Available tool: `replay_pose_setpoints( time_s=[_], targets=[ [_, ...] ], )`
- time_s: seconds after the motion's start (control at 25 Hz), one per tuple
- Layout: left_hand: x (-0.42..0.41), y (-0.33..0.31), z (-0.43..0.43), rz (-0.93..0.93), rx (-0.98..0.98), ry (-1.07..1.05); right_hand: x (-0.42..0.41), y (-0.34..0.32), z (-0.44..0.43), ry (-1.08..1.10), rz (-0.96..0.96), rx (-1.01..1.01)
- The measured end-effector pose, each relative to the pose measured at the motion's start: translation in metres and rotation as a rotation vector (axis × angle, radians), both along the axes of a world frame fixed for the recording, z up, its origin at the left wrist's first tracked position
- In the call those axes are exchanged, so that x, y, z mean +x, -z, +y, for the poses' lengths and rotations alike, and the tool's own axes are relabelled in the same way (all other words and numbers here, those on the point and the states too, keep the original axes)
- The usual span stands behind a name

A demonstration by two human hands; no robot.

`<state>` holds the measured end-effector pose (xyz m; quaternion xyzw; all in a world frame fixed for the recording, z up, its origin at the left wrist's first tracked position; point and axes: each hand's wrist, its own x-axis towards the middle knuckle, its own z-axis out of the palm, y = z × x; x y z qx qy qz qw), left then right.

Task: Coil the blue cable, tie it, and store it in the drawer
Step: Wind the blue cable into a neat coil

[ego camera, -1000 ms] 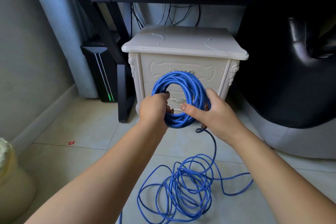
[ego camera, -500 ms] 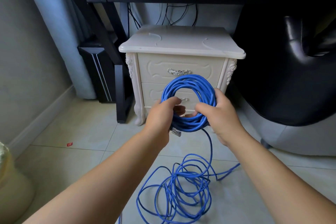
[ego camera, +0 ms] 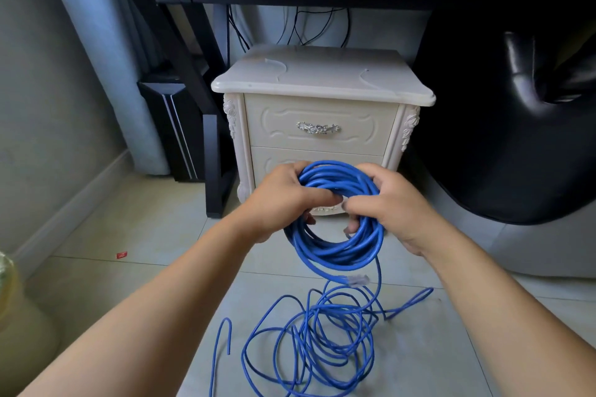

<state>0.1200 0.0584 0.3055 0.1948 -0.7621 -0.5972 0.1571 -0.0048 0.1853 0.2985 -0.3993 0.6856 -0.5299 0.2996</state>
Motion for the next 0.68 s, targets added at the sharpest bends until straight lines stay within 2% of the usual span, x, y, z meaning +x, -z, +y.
replay_pose_setpoints(
  time_s=[0.12, 0.24, 0.32, 0.48, 0.6, 0.68],
  targets=[
    [-0.003, 0.0, -0.003, 0.098, 0.162, -0.101, -0.007, -0.004, 0.003, -0.082, -0.355, -0.095],
    [-0.003, 0.001, -0.007, 0.152, 0.285, -0.213, -0.011, -0.004, 0.006, -0.133, -0.512, -0.035],
    [-0.003, 0.001, -0.009, 0.172, 0.3, -0.241, -0.012, -0.003, 0.007, -0.138, -0.527, 0.028],
    [-0.002, 0.0, -0.016, 0.209, 0.34, -0.302, -0.02, -0.009, 0.01, -0.167, -0.399, 0.161],
    [0.0, -0.003, -0.025, 0.241, 0.395, -0.306, -0.021, -0.011, 0.008, -0.048, -0.368, 0.051],
    [0.0, -0.005, -0.026, 0.209, 0.327, -0.248, -0.021, -0.01, 0.005, 0.102, -0.426, -0.11]
  ],
)
